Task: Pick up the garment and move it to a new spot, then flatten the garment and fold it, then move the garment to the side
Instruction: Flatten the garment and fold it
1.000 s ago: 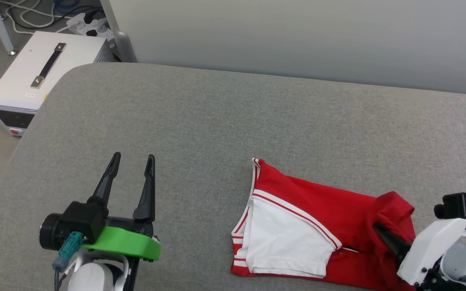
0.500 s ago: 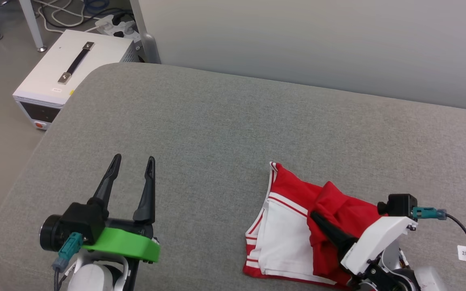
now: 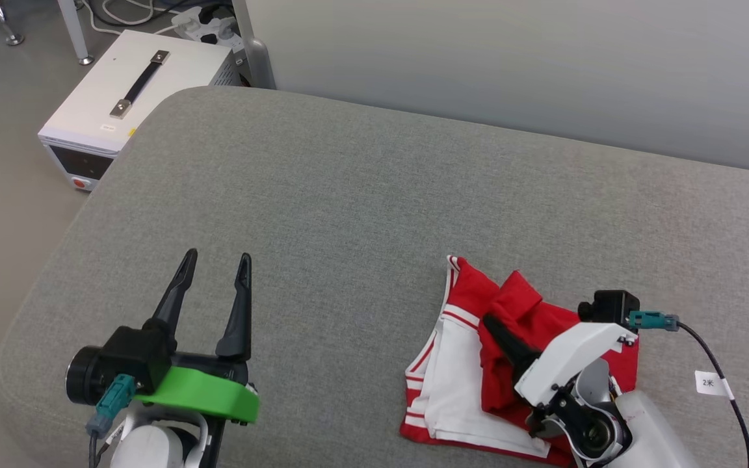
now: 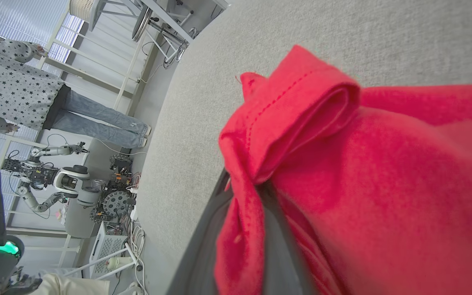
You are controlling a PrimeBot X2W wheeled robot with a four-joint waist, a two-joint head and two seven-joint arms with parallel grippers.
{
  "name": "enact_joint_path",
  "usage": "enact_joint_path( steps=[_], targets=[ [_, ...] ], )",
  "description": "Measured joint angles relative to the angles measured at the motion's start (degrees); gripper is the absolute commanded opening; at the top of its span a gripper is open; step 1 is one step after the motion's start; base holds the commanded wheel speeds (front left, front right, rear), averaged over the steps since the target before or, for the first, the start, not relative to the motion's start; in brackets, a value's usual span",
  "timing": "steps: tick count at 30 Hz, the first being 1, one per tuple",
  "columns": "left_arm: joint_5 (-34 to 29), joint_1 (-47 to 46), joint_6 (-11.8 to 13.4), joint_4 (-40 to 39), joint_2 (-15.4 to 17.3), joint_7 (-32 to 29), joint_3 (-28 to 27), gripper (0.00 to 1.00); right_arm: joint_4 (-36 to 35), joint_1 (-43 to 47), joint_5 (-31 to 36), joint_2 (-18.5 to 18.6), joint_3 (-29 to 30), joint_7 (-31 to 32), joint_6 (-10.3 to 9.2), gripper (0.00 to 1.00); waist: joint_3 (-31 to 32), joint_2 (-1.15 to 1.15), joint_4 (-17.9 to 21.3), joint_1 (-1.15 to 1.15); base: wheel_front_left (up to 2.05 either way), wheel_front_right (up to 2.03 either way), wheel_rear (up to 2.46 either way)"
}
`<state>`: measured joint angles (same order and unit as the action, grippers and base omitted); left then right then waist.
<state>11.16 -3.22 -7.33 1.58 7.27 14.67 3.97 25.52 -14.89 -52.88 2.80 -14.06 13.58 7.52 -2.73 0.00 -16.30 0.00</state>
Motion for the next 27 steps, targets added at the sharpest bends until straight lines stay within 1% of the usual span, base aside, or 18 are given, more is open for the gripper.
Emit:
enact_joint_path(
  steps=[1, 2, 3, 4, 7, 9, 14, 16, 18, 21, 22, 24, 27],
  targets=[
    [0.0, 0.0, 0.0, 0.0, 0.0, 0.0, 0.0, 1.0, 0.9, -0.4, -0.2, 0.0, -0.7, -0.5, 0.0, 0.0, -0.1, 0.0, -0.1, 0.0, 0.0, 0.0, 0.0],
    [0.0, 0.0, 0.0, 0.1, 0.0, 0.0, 0.0, 1.0, 1.9, -0.9, -0.7, 0.0, -1.4, -1.1, 0.0, 0.08, -0.1, 0.0, -0.2, 0.0, 0.0, 0.0, 0.0],
    [0.0, 0.0, 0.0, 0.2, 0.0, 0.0, 0.0, 1.0, 2.9, -1.3, -0.9, 0.0, -2.3, -1.4, 0.0, 0.56, -0.2, 0.0, -0.3, 0.0, 0.0, 0.0, 0.0],
    [0.0, 0.0, 0.0, 0.3, 0.0, 0.0, 0.1, 1.0, 4.0, -1.7, -1.1, 0.0, -2.9, -1.4, 0.0, 1.0, -0.1, 0.0, -0.4, 0.0, 0.0, 0.0, 0.0],
    [0.0, 0.0, 0.0, 0.7, -0.1, 0.0, 0.1, 1.0, 5.2, -2.4, -1.6, 0.0, -5.5, -2.8, 0.0, 1.0, 0.1, 0.0, -0.5, 0.0, 0.0, 0.0, 0.0],
    [0.0, 0.0, 0.0, 0.9, 0.0, 0.0, 0.0, 1.0, 5.0, -3.0, -3.2, 0.0, -7.9, -3.1, 0.0, 1.0, 0.4, 0.0, -0.6, 0.0, 0.0, 0.0, 0.0],
    [0.0, 0.0, 0.0, 1.2, 0.0, 0.0, -0.4, 1.0, 1.3, -3.2, -7.5, -0.1, -14.6, -1.9, 0.01, 1.0, 1.5, 0.0, -0.4, 0.0, 0.0, 0.0, 0.0],
    [0.0, 0.3, 0.0, 1.2, 0.0, 0.0, -0.5, 1.0, -0.2, -3.2, -7.9, -0.2, -16.0, -1.6, 0.01, 1.0, 2.0, 0.0, -0.1, 0.0, 0.0, 0.0, 0.0],
    [0.0, 0.8, 0.0, 1.2, 0.0, 0.0, -0.5, 1.0, -1.1, -3.2, -7.6, -0.3, -16.1, -1.6, 0.01, 1.0, 2.4, 0.0, 0.2, 0.0, 0.0, 0.0, 0.0],
    [0.0, 1.2, 0.0, 1.2, 0.0, 0.0, -0.5, 1.0, -2.2, -4.1, -4.6, -0.2, -14.6, -1.6, 0.01, 1.0, 2.9, 0.0, 1.1, 0.0, 0.0, 0.0, 0.0],
    [0.0, 1.4, 0.0, 1.2, 0.0, 0.0, -0.4, 1.0, -2.8, -4.5, -2.6, -0.2, -13.4, -1.5, 0.01, 1.0, 3.1, 0.0, 1.5, 0.0, 0.0, 0.0, 0.0],
    [0.0, 1.6, 0.0, 1.0, 0.1, 0.0, -0.3, 1.0, -3.8, -5.4, 2.4, -0.2, -10.8, -1.2, 0.01, 1.0, 3.3, 0.0, 2.3, 0.0, 0.0, 0.0, 0.0],
    [0.0, 1.8, 0.0, 0.9, 0.1, 0.0, -0.1, 1.0, -6.7, -6.6, 14.1, 0.5, -5.3, -0.7, 0.01, 1.0, 3.5, 0.0, 3.8, 0.0, 0.0, 0.0, 0.0]
  ],
)
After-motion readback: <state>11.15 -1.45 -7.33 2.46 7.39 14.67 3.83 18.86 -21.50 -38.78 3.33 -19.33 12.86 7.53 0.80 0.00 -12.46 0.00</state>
